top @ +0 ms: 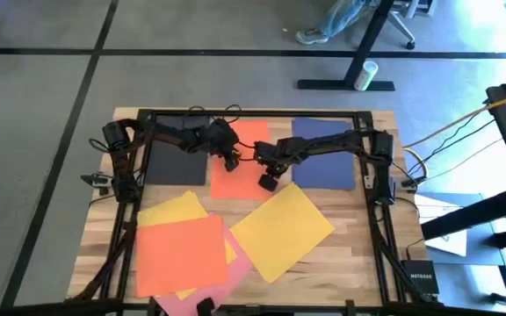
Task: Organize paper
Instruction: Stack the orange on top of the other orange paper
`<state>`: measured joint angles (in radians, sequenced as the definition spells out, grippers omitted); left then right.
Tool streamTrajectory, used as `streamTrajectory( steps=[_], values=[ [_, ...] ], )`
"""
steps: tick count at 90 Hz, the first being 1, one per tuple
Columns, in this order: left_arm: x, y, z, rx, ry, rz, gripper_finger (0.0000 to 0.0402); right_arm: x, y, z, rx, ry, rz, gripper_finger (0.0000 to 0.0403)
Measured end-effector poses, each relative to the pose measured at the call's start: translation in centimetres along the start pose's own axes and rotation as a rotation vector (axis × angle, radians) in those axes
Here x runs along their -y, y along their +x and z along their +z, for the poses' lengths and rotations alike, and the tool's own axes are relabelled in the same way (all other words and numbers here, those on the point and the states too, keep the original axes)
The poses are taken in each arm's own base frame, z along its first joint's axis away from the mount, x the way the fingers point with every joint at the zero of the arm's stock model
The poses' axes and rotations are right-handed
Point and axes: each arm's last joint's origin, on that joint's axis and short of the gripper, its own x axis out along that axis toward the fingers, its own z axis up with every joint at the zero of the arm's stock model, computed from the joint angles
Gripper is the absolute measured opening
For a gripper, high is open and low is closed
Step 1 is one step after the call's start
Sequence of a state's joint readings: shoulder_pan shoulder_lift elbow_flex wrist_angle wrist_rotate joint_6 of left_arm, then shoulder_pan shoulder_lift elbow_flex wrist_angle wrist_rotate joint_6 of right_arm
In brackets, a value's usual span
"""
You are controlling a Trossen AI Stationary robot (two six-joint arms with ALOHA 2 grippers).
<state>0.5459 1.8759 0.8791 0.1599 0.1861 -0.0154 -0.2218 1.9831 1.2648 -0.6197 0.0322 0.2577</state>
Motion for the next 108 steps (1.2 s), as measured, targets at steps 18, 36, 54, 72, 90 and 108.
streamTrajectory(
  steps=[18, 36, 54, 72, 90, 108],
  values=[
    [-1.9, -0.5, 1.2, 0.027, -0.034, 0.053, 0.0, -0.7, 0.0, -0.2, -0.01, -0.023, 0.012, 0.0],
    [-2.8, -0.7, 1.6, 0.043, -0.024, 0.071, 0.0, -1.0, 0.0, -0.4, -0.011, -0.03, 0.015, 0.0],
    [-2.0, -1.1, 1.8, 0.035, 0.002, 0.036, 0.0, -0.8, 0.0, 0.0, 0.041, -0.002, -0.078, 0.0],
    [1.1, -3.3, 3.1, 0.057, 0.076, -0.03, 0.0, -0.7, -1.1, 0.5, 0.071, 0.005, -0.111, 0.0],
    [2.9, -3.9, 3.1, 0.034, 0.125, -0.047, 0.0, -1.0, -3.3, 1.5, 0.07, 0.028, -0.11, 0.0001],
    [1.8, -2.3, 1.9, -0.041, 0.114, 0.007, 0.0, -1.9, -7.2, 0.8, 0.071, 0.041, -0.192, 0.0001]
  ],
)
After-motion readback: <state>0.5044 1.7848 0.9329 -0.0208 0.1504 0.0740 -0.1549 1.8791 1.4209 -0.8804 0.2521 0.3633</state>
